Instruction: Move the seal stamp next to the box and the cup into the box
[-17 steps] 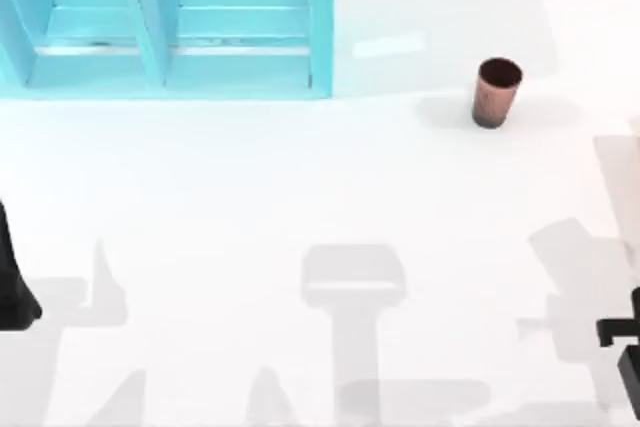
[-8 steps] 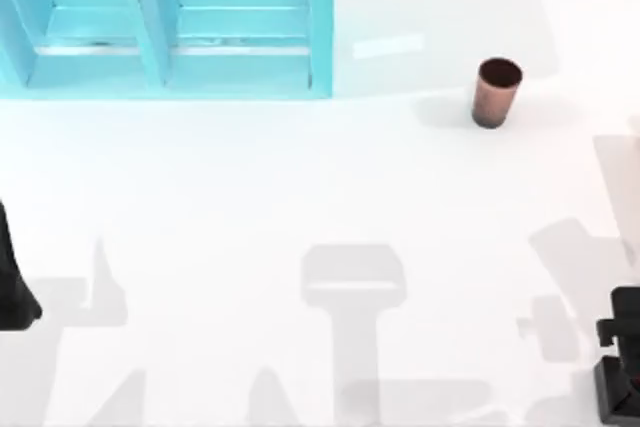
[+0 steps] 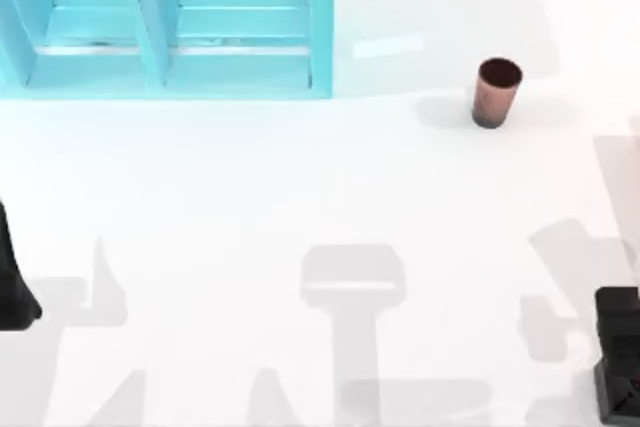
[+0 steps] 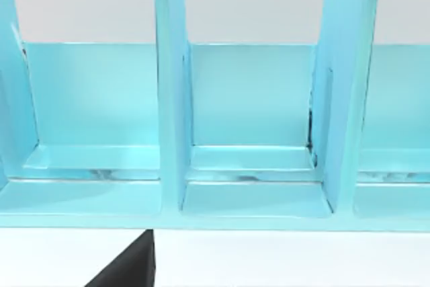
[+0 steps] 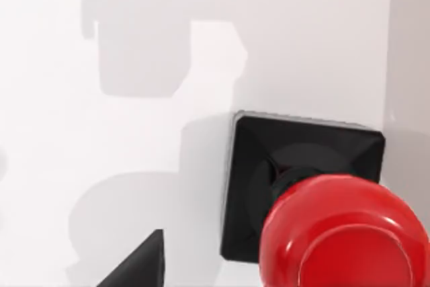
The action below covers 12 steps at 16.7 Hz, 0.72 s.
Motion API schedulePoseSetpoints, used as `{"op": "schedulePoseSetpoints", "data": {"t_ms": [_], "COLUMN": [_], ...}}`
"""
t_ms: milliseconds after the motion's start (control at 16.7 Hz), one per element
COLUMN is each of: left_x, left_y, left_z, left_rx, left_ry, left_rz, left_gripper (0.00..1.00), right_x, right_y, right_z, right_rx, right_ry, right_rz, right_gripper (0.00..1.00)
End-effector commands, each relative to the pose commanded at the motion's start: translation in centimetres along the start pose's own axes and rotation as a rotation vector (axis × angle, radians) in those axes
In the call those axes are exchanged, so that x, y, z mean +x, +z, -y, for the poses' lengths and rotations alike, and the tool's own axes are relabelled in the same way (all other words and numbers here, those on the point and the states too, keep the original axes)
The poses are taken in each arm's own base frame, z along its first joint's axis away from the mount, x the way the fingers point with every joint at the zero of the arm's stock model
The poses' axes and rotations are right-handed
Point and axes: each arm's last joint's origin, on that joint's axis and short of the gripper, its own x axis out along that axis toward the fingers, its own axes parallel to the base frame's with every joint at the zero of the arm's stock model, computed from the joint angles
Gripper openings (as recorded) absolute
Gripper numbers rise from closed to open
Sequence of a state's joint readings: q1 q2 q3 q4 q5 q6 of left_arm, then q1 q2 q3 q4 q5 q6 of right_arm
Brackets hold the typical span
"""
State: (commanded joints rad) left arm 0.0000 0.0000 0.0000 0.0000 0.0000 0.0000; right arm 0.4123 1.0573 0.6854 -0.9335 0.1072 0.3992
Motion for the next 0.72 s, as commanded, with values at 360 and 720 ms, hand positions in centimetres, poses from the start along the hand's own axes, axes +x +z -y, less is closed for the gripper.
{"op": "schedulePoseSetpoints", "data": {"t_ms": [360, 720], "left_x": [0.0, 0.0], "left_y": [0.0, 0.0], "left_z": [0.0, 0.0], "left_rx": [0.0, 0.0], "left_ry": [0.0, 0.0], "left_rz": [0.0, 0.0], "left_gripper": [1.0, 1.0], "right_x": [-2.6, -8.9], "right_y": [1.2, 2.7], "right_z": [-0.2, -0.1], "right_rx": [0.004, 0.001], "right_ry": [-0.004, 0.0], "right_rz": [0.004, 0.002], "right_gripper": [1.0, 1.0]}}
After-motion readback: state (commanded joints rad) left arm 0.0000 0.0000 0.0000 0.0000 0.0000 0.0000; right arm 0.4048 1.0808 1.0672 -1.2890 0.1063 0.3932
